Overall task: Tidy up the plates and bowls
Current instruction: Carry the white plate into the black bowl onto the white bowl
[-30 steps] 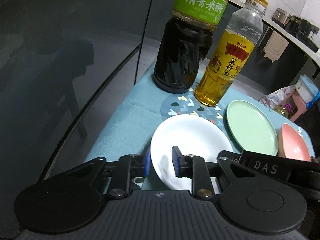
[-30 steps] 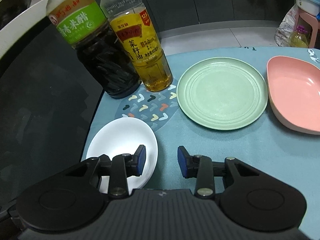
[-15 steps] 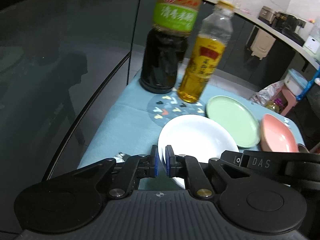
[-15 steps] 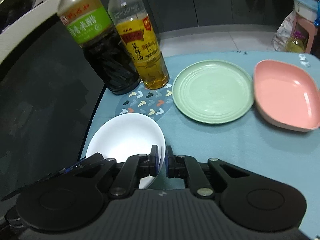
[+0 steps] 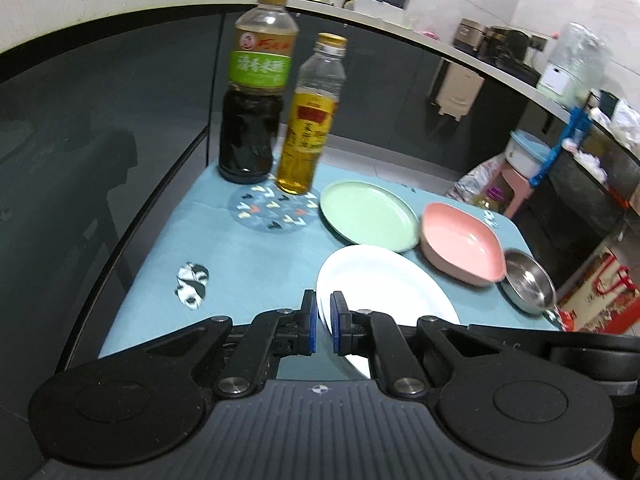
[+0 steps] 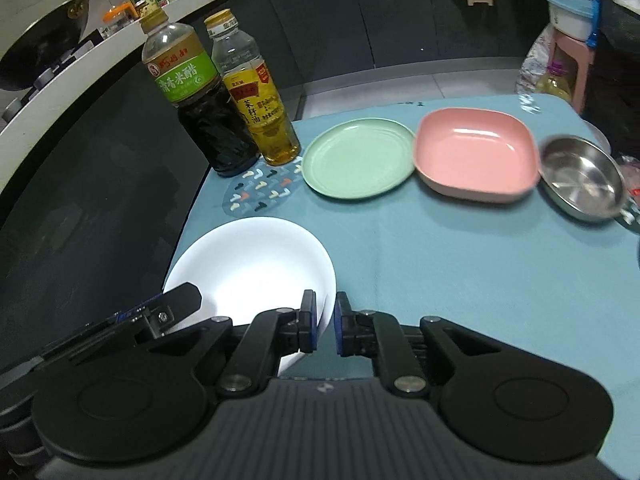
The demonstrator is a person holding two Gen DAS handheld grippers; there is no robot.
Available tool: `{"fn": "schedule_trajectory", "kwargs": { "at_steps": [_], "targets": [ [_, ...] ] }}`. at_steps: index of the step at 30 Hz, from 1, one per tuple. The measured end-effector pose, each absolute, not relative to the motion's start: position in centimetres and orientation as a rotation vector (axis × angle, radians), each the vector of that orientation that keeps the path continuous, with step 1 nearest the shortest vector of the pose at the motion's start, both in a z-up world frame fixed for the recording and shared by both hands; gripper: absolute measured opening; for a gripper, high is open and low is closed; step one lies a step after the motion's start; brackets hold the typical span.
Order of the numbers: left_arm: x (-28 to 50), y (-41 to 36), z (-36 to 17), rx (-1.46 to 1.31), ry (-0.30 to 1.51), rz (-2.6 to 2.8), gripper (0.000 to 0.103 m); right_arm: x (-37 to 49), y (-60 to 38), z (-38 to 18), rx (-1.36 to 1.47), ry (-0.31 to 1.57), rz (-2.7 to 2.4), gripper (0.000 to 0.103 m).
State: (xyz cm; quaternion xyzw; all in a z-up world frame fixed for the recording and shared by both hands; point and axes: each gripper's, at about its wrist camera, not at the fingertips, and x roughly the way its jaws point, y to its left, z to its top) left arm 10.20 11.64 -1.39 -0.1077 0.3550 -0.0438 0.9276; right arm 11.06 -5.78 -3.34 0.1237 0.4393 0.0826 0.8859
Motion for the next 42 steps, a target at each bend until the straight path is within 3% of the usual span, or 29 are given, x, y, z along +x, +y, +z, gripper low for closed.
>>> {"fn": "schedule_trajectory", "kwargs": {
  "at_steps": [20,42],
  "targets": [
    [0.8,8.1,-1.5,-0.138,0.751,-0.148,0.008,1.1,-9.1,-3.2,0.289,0.869,0.188,0.01],
    [-1.0,6.2,-5.0,-0.053,0.851,-0.171,0.01,-1.2,-9.9,-6.0,0.235,0.887,0.155,0.011]
  ]
}}
